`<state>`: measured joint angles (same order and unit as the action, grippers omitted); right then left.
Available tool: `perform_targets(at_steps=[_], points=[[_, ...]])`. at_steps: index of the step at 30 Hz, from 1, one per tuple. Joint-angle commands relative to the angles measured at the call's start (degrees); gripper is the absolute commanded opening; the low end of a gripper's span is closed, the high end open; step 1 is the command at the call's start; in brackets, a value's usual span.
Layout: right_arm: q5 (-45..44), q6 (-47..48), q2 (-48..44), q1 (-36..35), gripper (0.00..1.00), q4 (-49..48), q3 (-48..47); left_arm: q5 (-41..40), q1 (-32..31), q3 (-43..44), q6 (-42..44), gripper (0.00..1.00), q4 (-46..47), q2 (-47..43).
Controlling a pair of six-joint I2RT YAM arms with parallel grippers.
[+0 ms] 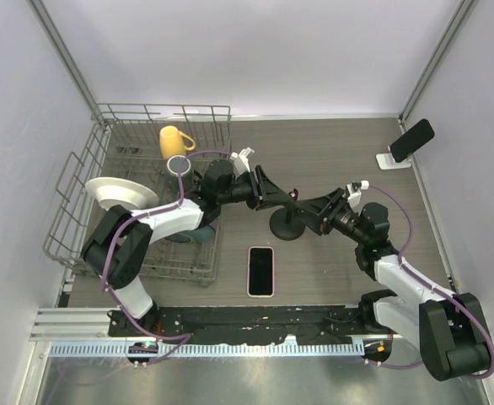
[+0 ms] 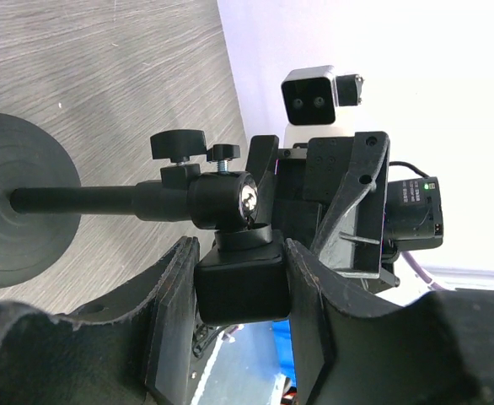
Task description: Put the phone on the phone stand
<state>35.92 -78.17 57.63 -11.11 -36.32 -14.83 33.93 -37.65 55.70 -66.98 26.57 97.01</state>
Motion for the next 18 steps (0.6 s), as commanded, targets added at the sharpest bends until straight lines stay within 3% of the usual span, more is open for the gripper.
perform_targets(at_steps=[1,7,18], points=[[0.0,-0.8,0.2,0.2,0.64,-3.8,-2.5,-2.8,-0.2,-4.7,-3.7,0.00,6.1,0.4],[-1.3,-3.5,0.4,0.3,0.62,-6.7,-0.6,-4.8,-0.3,-4.6,-1.6,0.00,2.4,-0.7],[-4.4,-5.1,0.2,0.2,0.45,-9.4,0.4,-6.7,-2.2,-3.7,-0.3,0.00,0.9,0.4]])
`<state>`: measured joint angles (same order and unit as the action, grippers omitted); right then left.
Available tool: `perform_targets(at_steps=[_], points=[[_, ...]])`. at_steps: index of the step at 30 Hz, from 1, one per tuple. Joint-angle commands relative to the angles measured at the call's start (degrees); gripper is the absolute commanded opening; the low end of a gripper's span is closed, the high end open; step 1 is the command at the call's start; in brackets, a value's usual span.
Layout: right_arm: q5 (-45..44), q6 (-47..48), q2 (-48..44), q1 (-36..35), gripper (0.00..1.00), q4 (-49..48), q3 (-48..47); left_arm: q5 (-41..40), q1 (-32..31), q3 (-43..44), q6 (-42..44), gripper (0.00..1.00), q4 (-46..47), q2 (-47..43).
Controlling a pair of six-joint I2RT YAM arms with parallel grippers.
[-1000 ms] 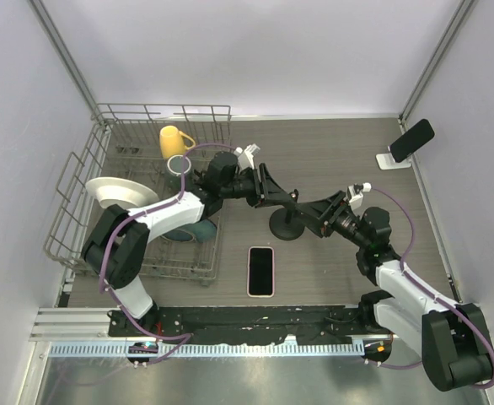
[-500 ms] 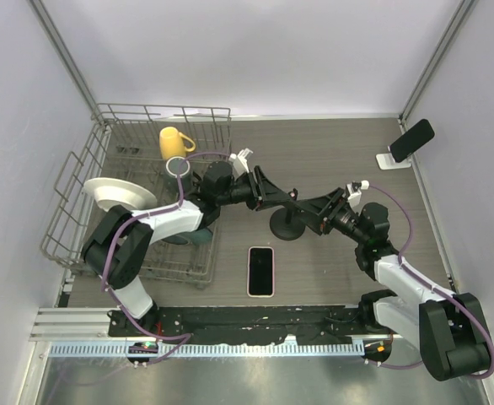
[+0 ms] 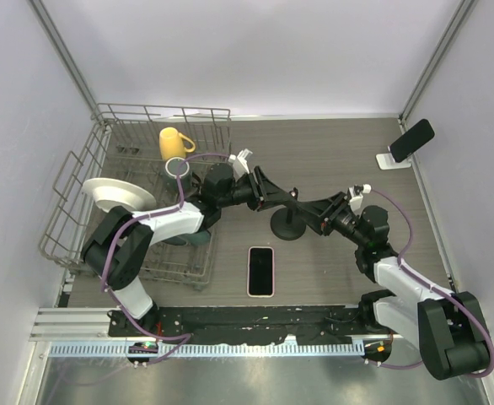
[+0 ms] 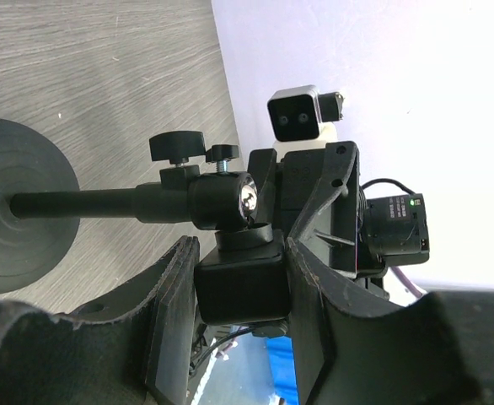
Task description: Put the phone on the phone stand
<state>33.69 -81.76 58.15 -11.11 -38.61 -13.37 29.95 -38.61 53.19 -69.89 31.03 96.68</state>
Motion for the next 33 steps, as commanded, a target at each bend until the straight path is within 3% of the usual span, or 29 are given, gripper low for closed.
perform_targets(at_steps=[1,3,8,15,22,32,33], points=[[-2.4,-1.5,0.0,0.2,0.40,-7.2,-1.2,-3.1,-1.3,-1.2,2.8,0.00,-3.6,0.8],[-3.0,-0.9,0.3,0.2,0.33,-7.4,-2.4,-3.6,-1.6,-1.1,3.5,0.00,-4.8,0.7],[-4.0,1.9,-1.6,0.5,0.01,-3.4,-4.7,-5.2,-2.2,-1.2,6.3,0.00,-7.0,0.5],[-5.5,11.0,-8.0,2.2,0.01,10.7,-8.0,-6.6,-3.0,-1.7,7.9,0.00,-8.2,1.1],[-6.2,20.3,-8.1,2.9,0.01,23.5,-12.1,-6.9,-3.9,-0.5,9.0,0.00,-9.9,2.5],[-4.0,16.7,-8.0,3.2,0.01,19.6,-12.9,-7.6,-4.7,-0.7,9.1,0.00,-9.7,4.7],[-5.2,17.4,-8.5,3.4,0.19,21.5,-13.1,-7.8,-4.7,-0.7,9.1,0.00,-9.8,4.6]])
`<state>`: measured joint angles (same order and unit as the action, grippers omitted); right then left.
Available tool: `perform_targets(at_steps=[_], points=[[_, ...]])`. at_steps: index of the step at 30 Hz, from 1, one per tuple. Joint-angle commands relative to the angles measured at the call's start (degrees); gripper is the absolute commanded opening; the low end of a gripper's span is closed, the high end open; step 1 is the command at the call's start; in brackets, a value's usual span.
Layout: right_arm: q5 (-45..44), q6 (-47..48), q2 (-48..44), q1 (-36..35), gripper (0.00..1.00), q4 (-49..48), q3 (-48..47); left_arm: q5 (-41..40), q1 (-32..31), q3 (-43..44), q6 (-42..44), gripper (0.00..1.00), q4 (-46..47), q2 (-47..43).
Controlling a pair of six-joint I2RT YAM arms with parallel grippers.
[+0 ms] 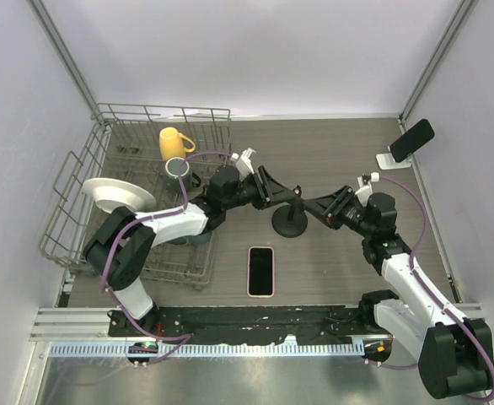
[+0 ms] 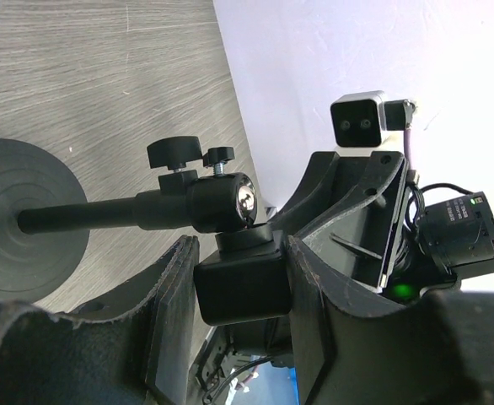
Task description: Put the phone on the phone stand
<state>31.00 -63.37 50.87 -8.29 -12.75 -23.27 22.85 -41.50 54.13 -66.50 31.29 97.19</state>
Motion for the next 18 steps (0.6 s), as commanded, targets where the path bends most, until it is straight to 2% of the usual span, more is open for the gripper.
perform_targets(at_steps=[1,3,10,18], points=[[-3.3,0.4,-1.6,0.5,0.36,-0.3,-3.4,-0.9,-1.8,-1.7,5.7,0.00,-10.1,4.0],[-4.0,0.3,-3.2,0.6,0.66,1.4,-2.5,-1.0,-1.9,-1.3,5.6,0.00,-10.3,4.1],[-1.6,-12.4,-2.2,0.6,0.66,-16.4,7.5,-0.9,-1.9,-2.0,4.0,0.00,-9.2,3.6],[0.8,-18.0,2.8,0.6,0.64,-25.1,8.9,-0.7,-1.8,-2.3,3.6,0.00,-8.8,3.8]])
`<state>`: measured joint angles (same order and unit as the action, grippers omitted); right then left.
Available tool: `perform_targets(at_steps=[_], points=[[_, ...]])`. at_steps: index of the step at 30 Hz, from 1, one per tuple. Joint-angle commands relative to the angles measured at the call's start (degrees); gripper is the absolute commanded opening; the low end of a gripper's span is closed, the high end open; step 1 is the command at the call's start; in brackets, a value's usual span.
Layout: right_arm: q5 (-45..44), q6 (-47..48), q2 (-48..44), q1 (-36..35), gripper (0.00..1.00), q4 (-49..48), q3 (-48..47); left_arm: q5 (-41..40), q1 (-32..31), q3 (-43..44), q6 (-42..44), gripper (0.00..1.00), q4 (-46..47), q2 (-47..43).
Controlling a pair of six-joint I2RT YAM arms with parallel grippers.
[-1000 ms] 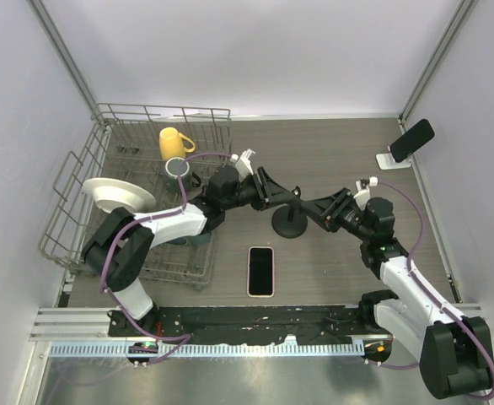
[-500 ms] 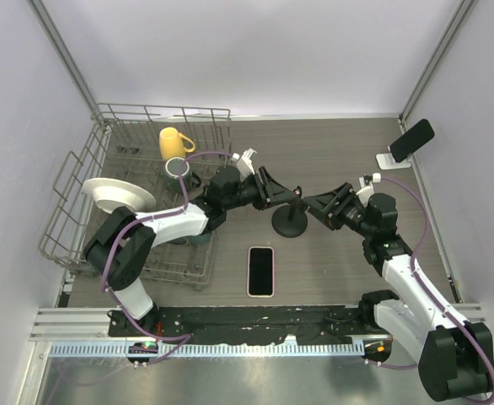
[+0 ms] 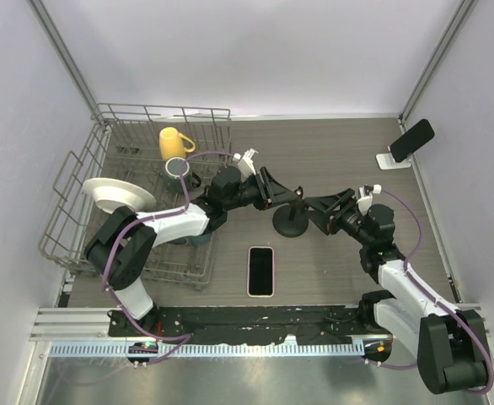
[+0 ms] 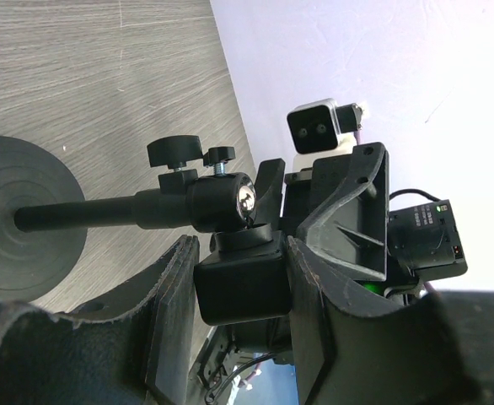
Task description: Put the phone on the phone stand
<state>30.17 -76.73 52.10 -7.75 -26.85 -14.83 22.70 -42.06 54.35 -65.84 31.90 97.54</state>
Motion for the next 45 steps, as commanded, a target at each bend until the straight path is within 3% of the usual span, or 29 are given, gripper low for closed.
perform_targets(at_steps=[1,6,23,27,29,30,31,33,41,45], points=[[1.9,-5.7,3.0,0.0,0.64,-13.1,1.5,-0.5,-1.4,-2.5,2.7,0.00,-9.1,3.4],[2.1,-10.9,7.6,-0.3,0.61,-23.9,3.7,-0.3,-1.3,-2.7,2.3,0.00,-8.4,3.4],[1.0,-17.8,17.0,-2.6,0.53,-39.0,4.0,0.2,-1.3,-3.0,0.9,0.00,-7.0,4.2],[0.6,-18.1,18.0,-2.9,0.43,-40.5,3.8,0.1,-1.4,-3.2,1.0,0.00,-7.0,4.5],[0.2,-17.7,17.4,-2.9,0.28,-40.4,3.8,0.0,-1.4,-3.2,1.1,0.00,-7.0,4.9],[0.2,-16.5,17.1,-2.8,0.23,-39.0,3.4,-0.1,-1.4,-3.2,1.2,0.00,-7.0,5.1],[0.1,-15.9,15.8,-2.9,0.10,-37.8,3.1,-0.2,-1.5,-3.3,1.2,0.00,-7.0,5.2],[-0.1,-13.7,13.4,-2.9,0.01,-31.7,2.0,-0.5,-1.9,-3.4,1.4,0.00,-7.0,5.6],[-2.5,2.9,1.7,-2.4,0.01,-1.3,-6.0,-1.4,-2.8,-3.5,2.4,0.00,-7.3,7.2],[-0.9,3.1,3.2,-1.5,0.01,-1.4,-6.6,-1.9,-3.0,-3.5,2.9,0.00,-7.8,7.1]])
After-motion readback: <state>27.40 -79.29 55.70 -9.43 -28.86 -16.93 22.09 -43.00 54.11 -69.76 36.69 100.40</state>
